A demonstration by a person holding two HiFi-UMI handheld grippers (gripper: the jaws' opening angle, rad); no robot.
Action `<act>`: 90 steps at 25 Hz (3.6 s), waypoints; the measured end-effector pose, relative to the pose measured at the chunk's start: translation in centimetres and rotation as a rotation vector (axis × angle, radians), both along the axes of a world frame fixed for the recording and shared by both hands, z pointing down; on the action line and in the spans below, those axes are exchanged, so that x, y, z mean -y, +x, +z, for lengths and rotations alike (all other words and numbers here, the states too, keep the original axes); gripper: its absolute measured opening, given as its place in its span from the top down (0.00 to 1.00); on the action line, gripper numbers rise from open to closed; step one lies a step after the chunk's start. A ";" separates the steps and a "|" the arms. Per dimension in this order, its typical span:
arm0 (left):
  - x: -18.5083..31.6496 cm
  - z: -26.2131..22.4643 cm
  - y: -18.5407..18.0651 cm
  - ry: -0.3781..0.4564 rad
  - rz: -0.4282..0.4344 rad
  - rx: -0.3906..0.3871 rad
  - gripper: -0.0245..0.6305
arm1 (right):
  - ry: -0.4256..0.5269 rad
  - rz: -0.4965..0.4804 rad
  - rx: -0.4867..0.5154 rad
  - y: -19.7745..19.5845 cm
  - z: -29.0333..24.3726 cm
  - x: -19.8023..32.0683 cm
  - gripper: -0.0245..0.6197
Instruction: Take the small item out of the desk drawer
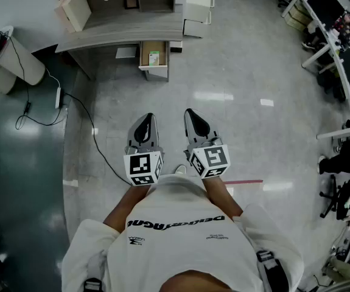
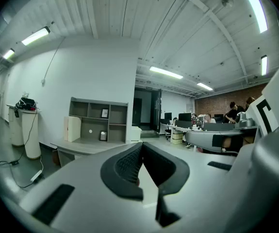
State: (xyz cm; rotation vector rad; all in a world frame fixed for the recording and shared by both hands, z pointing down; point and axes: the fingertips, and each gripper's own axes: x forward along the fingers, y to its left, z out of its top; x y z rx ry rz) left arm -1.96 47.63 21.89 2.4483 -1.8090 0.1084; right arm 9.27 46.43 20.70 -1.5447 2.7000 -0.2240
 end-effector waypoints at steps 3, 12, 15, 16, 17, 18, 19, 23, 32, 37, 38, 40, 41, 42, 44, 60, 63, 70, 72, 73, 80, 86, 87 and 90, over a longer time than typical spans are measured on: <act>0.1 -0.2 0.4 0.006 0.001 0.005 0.94 | 0.003 -0.002 -0.009 0.3 -0.1 0.1 0.91; -0.1 0.1 3.0 0.002 -0.009 0.012 0.94 | 0.037 -0.019 0.034 2.7 -0.8 0.0 0.91; -0.6 0.5 4.4 -0.006 0.003 0.017 0.94 | 0.025 -0.023 0.034 3.6 -0.3 -0.1 0.91; -0.7 0.5 4.9 -0.007 0.008 0.021 0.94 | 0.019 -0.023 0.036 3.8 -0.2 -0.1 0.91; -0.6 0.5 5.2 -0.008 0.011 0.025 0.94 | 0.015 -0.022 0.037 4.1 -0.2 0.0 0.91; -0.6 0.6 5.4 -0.011 0.012 0.028 0.94 | 0.012 -0.019 0.038 4.3 -0.2 0.1 0.91; -0.5 0.7 5.6 -0.015 0.011 0.029 0.94 | 0.012 -0.016 0.040 4.5 -0.1 0.1 0.91; 0.0 1.5 5.6 -0.027 0.005 0.025 0.94 | 0.013 -0.014 0.045 4.8 0.3 0.3 0.91; 4.0 2.8 4.7 -0.035 0.002 -0.002 0.94 | -0.004 -0.035 0.017 3.3 1.4 4.3 0.91; 7.9 3.7 4.1 -0.049 -0.008 -0.009 0.94 | -0.022 -0.036 0.008 2.8 2.4 8.3 0.91; 9.0 3.8 3.9 -0.051 -0.009 -0.009 0.94 | -0.023 -0.036 0.007 2.6 2.6 9.3 0.91; 11.3 4.2 3.5 -0.055 -0.009 -0.010 0.94 | -0.029 -0.037 0.006 2.3 3.1 11.6 0.91; 12.5 4.3 3.4 -0.057 -0.009 -0.010 0.94 | -0.032 -0.038 0.006 2.1 3.2 12.8 0.91; 13.8 4.4 3.2 -0.058 -0.009 -0.009 0.94 | -0.034 -0.038 0.007 2.0 3.3 14.1 0.91; 16.5 4.4 2.7 -0.061 -0.010 -0.009 0.94 | -0.038 -0.037 0.007 1.5 3.4 16.9 0.91; 38.4 4.5 -4.1 -0.117 0.027 0.004 0.94 | -0.085 0.008 0.005 -5.1 3.2 38.0 0.91; 41.7 5.1 -5.2 -0.133 0.046 0.006 0.94 | -0.095 0.025 0.000 -6.2 3.6 41.1 0.91; 48.0 6.6 -7.4 -0.158 0.086 -0.003 0.94 | -0.110 0.070 -0.011 -8.4 4.8 46.8 0.91; 49.3 6.9 -7.6 -0.164 0.096 -0.004 0.94 | -0.120 0.080 -0.008 -8.7 5.2 47.8 0.91; 49.8 7.2 -7.6 -0.170 0.099 -0.003 0.94 | -0.125 0.085 -0.009 -8.8 5.4 48.2 0.91; 51.7 9.6 -7.5 -0.242 0.107 0.001 0.94 | -0.169 0.104 -0.037 -8.6 7.1 49.9 0.91; 53.7 12.7 -6.9 -0.317 0.068 0.006 0.94 | -0.220 0.074 -0.042 -8.0 10.1 51.8 0.91; 54.2 13.3 -6.9 -0.328 0.057 0.008 0.94 | -0.235 0.064 -0.036 -8.0 10.8 52.2 0.91; 55.5 14.9 -7.4 -0.351 0.024 0.010 0.94 | -0.275 0.039 -0.004 -8.5 12.7 53.4 0.91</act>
